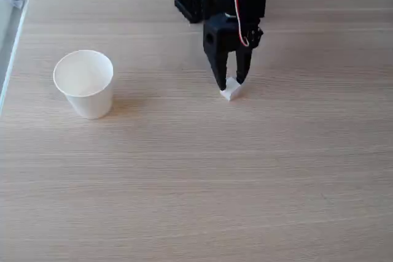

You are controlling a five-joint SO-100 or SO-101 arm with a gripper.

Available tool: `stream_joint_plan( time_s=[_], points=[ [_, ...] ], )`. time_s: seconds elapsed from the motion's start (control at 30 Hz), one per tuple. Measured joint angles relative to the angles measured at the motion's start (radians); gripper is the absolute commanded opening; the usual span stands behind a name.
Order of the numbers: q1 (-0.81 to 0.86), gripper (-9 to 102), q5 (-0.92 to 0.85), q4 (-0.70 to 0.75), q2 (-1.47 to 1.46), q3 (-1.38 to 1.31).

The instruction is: Grasp a block and put it in the bin.

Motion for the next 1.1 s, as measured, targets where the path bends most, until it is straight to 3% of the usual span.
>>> stream_joint_plan(
  time_s=[0.63, 1.1],
  points=[
    [-0.018, 23, 0.0, -0.087, -0.057, 0.031],
    [-0.017, 14, 0.0, -0.095, -0.06, 0.031]
  ],
)
